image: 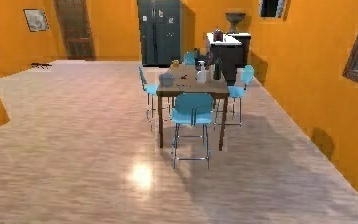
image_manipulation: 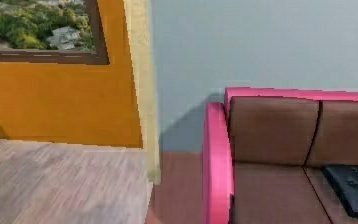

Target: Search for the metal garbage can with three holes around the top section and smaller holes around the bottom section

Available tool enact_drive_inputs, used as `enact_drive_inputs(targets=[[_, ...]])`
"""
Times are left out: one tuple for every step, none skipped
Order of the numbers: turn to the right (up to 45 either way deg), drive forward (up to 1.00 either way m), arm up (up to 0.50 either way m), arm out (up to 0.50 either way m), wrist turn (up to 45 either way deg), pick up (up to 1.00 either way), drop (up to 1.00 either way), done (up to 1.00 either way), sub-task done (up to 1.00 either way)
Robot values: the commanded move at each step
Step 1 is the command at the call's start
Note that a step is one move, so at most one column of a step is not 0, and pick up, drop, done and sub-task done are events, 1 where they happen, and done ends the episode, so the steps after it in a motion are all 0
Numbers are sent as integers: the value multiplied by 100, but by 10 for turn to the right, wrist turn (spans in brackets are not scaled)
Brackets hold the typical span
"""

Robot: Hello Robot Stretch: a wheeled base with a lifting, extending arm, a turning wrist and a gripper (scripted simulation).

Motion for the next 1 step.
enact_drive_inputs(targets=[[-330,0,0,0,0,0,0,0,0]])
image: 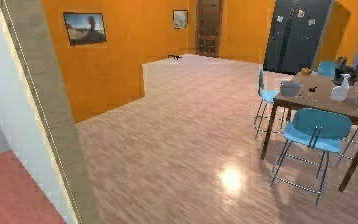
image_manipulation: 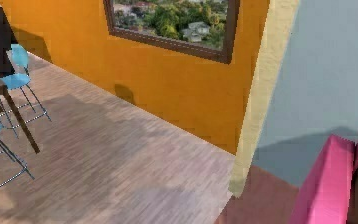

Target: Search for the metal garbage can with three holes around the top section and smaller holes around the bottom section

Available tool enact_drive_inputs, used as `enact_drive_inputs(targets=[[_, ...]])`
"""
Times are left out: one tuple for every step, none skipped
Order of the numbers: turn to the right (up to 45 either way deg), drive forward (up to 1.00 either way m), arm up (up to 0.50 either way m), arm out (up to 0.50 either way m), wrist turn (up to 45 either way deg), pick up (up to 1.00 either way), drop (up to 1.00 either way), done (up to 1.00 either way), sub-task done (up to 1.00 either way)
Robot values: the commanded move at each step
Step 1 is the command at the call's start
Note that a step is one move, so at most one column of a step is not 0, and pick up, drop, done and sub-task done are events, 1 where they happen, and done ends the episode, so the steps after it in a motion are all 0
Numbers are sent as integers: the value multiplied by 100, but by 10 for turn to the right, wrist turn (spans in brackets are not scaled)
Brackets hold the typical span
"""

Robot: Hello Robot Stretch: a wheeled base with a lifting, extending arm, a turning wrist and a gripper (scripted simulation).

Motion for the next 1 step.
enact_drive_inputs(targets=[[0,5,0,0,0,0,0,0,0]])
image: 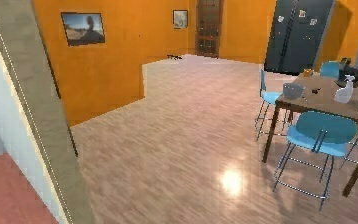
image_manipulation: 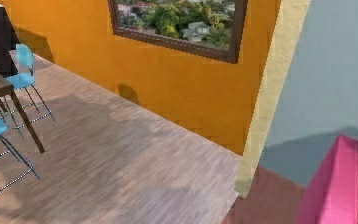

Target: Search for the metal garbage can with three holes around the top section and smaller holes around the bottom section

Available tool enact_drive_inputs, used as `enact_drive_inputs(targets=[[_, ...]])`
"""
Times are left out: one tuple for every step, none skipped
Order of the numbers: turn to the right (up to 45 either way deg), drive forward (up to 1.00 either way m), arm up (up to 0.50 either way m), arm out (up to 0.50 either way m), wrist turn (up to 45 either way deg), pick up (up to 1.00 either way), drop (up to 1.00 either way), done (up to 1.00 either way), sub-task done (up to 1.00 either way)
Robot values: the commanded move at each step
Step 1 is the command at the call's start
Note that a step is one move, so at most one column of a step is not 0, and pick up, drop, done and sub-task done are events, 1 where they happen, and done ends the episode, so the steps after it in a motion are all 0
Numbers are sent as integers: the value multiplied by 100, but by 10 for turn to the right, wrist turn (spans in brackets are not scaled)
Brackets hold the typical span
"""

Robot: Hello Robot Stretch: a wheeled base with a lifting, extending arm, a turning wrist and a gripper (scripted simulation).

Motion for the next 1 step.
enact_drive_inputs(targets=[[90,0,0,0,0,0,0,0,0]])
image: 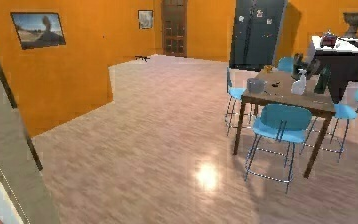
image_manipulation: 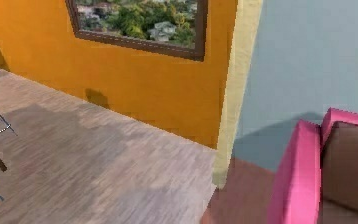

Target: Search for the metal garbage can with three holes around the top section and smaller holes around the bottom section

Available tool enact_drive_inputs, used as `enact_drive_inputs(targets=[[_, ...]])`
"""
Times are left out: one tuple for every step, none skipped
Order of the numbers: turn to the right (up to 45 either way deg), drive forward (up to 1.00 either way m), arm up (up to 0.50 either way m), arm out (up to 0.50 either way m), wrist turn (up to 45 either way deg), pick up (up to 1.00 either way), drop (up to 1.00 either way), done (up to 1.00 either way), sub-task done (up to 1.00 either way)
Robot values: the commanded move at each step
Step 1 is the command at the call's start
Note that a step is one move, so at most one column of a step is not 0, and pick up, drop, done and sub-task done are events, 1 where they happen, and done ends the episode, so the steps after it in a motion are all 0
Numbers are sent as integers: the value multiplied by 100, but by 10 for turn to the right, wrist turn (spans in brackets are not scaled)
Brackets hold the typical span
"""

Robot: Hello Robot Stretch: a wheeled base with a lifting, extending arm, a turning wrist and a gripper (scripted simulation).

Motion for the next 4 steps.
enact_drive_inputs(targets=[[0,100,0,0,0,0,0,0,0],[450,0,0,0,0,0,0,0,0],[120,0,0,0,0,0,0,0,0],[0,5,0,0,0,0,0,0,0]])
